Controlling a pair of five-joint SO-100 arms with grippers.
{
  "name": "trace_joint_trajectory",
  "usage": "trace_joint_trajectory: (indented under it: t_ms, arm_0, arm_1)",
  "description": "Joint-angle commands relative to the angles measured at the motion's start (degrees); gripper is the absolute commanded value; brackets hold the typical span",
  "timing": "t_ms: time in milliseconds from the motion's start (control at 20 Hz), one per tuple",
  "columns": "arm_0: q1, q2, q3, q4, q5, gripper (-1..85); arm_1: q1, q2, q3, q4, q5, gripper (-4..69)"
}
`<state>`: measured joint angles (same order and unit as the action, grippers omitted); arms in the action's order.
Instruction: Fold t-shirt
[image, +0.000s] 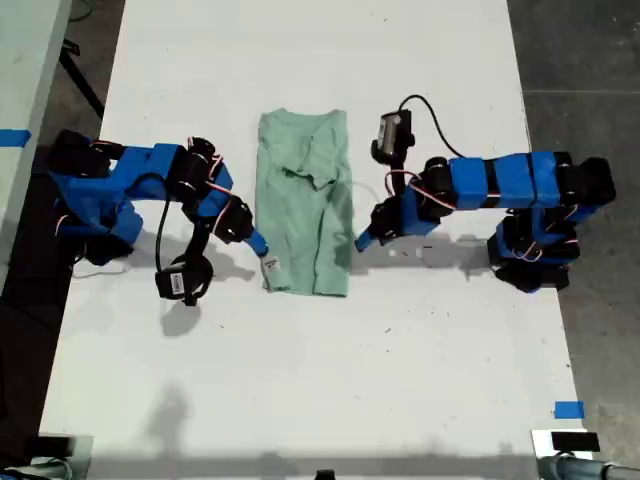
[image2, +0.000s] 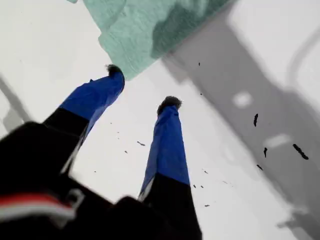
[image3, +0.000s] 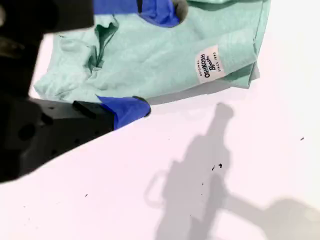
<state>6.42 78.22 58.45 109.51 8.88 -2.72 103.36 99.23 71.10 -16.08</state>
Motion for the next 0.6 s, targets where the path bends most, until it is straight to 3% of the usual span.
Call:
trace_joint_trajectory:
  t_ms: [0, 100, 250, 300, 400, 550]
  arm_0:
    - [2.5, 3.7, 1.7, 1.8, -1.3, 25.9]
    - [3.1, 4.1, 4.0, 1.7, -3.2, 7.1]
    - [4.3, 6.5, 5.1, 1.1, -4.1, 4.6]
    - [4.4, 7.6, 5.9, 0.7, -5.3, 6.3]
    - [4.7, 11.2, 11.4, -5.3, -5.5, 25.0]
    - [4.6, 13.4, 20.7, -18.3, -4.5, 29.4]
  arm_1:
    - [-1.2, 6.3, 1.1, -0.4, 0.2, 13.2]
    - [-2.4, 8.7, 3.9, 1.3, 2.7, 3.9]
    - [-5.3, 9.7, 5.8, 0.7, 4.8, 3.6]
    - [-6.4, 9.0, 5.4, -0.7, 5.2, 7.5]
    - [-8.3, 5.6, 2.9, -2.5, 6.7, 21.4]
    - [-9.9, -3.8, -2.8, -3.3, 8.7, 26.9]
